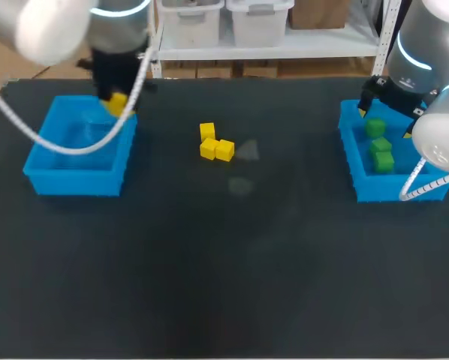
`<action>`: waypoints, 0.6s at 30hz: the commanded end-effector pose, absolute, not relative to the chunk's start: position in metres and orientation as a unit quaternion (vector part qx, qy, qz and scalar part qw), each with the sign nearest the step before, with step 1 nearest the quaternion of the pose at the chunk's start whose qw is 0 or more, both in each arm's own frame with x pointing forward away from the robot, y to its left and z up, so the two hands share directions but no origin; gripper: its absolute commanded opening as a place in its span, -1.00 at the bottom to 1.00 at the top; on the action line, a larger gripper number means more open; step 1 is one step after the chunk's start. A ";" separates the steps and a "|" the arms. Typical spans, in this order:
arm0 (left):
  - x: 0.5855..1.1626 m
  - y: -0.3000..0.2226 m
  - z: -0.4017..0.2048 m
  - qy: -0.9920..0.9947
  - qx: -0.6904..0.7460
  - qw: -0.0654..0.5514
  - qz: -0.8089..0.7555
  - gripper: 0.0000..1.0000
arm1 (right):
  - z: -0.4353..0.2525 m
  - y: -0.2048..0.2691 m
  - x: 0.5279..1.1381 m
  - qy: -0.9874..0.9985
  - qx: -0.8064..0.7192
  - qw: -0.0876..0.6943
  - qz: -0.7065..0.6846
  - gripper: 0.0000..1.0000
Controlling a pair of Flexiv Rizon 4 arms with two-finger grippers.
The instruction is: Put the green cubes in the right bin and the yellow cubes in the left bin.
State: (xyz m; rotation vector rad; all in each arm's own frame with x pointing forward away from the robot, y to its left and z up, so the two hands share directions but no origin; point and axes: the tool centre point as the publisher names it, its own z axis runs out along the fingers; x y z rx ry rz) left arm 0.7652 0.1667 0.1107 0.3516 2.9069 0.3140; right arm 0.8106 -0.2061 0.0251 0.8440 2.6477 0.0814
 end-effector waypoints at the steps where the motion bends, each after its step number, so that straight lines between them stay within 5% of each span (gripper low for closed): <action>1: 0.717 0.207 0.101 0.968 0.113 0.209 0.075 -1.00 | 0.025 -0.206 0.810 0.937 0.298 0.180 0.029 1.00; 12: 0.715 0.240 0.084 0.975 0.067 0.200 0.064 -1.00 | 0.025 -0.206 0.810 0.937 0.298 0.180 0.029 1.00; 13: 0.716 0.241 0.084 0.975 0.067 0.200 0.063 -0.75 | 0.025 -0.206 0.810 0.937 0.298 0.180 0.029 1.00; 14: 0.716 0.241 0.083 0.975 0.067 0.200 0.063 0.32 | 0.025 -0.206 0.810 0.937 0.298 0.180 0.029 1.00; 15: 0.717 0.241 0.083 0.975 0.066 0.202 0.058 1.00 | 0.025 -0.206 0.810 0.937 0.298 0.180 0.029 1.00; 18: 0.722 0.237 0.086 0.974 0.068 0.210 0.052 1.00 | 0.025 -0.206 0.810 0.937 0.298 0.180 0.029 1.00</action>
